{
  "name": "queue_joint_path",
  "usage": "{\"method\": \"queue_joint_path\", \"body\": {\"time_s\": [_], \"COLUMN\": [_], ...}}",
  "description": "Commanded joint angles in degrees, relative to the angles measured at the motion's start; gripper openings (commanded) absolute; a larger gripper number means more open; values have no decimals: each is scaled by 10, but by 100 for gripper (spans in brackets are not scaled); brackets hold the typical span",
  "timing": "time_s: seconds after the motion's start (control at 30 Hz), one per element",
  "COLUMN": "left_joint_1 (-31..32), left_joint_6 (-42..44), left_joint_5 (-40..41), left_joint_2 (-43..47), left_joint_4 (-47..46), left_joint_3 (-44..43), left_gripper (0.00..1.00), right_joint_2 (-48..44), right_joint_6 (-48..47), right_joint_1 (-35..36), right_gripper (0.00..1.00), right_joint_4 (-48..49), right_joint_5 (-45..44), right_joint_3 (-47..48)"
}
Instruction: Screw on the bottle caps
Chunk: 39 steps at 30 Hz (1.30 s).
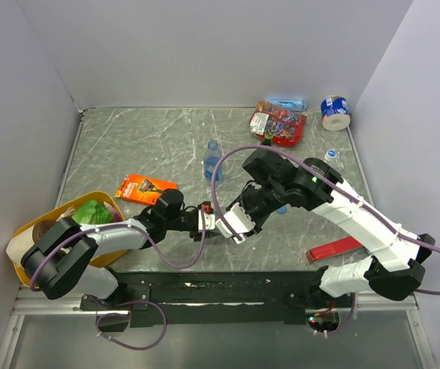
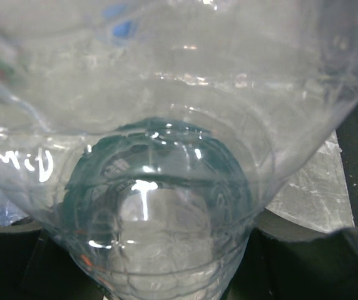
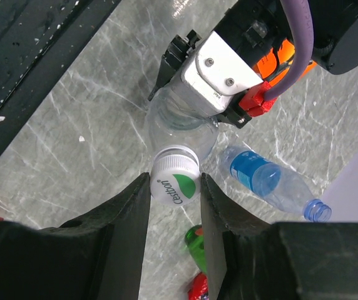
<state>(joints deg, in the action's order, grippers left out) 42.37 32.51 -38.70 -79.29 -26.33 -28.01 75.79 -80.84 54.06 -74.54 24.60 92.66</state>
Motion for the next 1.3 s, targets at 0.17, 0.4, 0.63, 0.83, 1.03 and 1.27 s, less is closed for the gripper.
{"method": "queue_joint_path", "body": {"time_s": [0.17, 0.4, 0.63, 0.83, 1.03, 1.27], "left_joint_1": [4, 5, 5, 5, 6, 15], "left_joint_6": [-38, -94, -119, -152, -207, -271], "left_joint_5": [-18, -8, 16, 45, 119, 220], "left_joint_2": [0, 12, 24, 27, 27, 25], "left_joint_4": [-44, -95, -136, -178, -209, -233], "left_joint_3": [-21, -2, 18, 30, 28, 18], "left_gripper": [1, 1, 1, 1, 1, 1], "right_joint_2": [-3, 23, 46, 109, 179, 213], "right_joint_6": [30, 114, 172, 266, 395, 517], "right_joint_1": [5, 1, -12, -56, -85, -90], "right_gripper": [34, 32, 32, 32, 31, 29], "right_joint_4": [18, 20, 15, -13, -20, -21], "right_joint_5": [-13, -5, 4, 34, 18, 12], "right_joint_3": [-7, 18, 30, 97, 161, 193]}}
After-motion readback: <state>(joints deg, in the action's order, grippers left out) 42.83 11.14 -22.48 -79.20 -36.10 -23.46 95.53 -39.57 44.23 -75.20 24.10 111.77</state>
